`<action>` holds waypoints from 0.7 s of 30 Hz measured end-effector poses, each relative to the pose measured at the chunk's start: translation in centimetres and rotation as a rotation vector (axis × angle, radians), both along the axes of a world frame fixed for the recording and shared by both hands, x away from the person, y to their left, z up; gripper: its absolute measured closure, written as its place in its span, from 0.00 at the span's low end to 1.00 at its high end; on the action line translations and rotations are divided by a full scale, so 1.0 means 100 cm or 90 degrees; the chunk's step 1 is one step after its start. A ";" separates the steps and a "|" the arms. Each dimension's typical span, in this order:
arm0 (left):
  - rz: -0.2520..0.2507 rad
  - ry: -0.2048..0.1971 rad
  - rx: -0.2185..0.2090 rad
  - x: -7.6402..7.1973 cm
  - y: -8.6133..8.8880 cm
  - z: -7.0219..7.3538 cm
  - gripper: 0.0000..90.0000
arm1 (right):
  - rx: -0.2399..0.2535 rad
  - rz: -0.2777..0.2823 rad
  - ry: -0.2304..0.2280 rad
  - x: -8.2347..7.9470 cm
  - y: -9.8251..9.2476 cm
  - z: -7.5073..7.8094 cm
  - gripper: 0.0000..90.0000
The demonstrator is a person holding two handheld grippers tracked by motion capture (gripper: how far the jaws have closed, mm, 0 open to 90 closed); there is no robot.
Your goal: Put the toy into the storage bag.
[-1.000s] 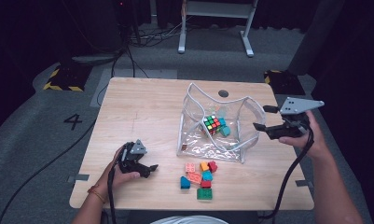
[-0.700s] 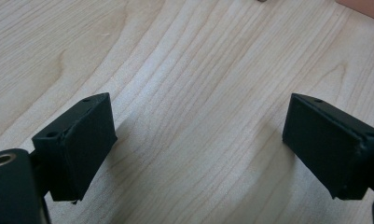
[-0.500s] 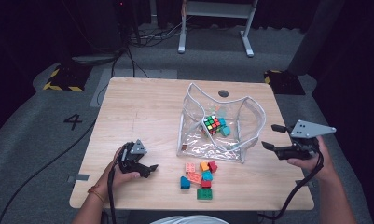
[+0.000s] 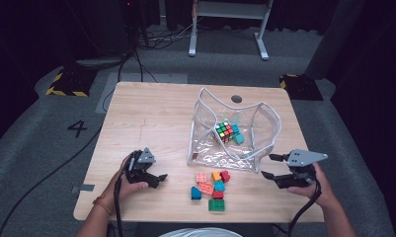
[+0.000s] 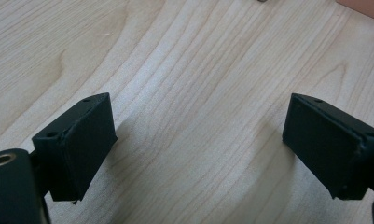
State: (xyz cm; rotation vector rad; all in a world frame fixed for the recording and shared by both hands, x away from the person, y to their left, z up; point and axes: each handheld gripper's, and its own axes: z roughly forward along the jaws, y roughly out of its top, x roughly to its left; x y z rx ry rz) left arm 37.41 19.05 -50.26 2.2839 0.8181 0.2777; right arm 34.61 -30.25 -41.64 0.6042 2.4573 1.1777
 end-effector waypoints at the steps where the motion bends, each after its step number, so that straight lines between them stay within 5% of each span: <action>1: 0.000 0.000 0.000 0.000 0.000 0.000 0.11 | -0.003 0.006 0.002 -0.001 0.004 -0.004 0.37; 11: 0.000 0.000 0.000 0.000 0.000 0.000 0.11 | -0.020 0.067 0.067 0.000 0.052 -0.052 0.50; 21: 0.000 0.000 0.000 0.000 0.000 0.000 0.11 | -0.003 0.059 0.104 0.012 0.086 -0.064 0.49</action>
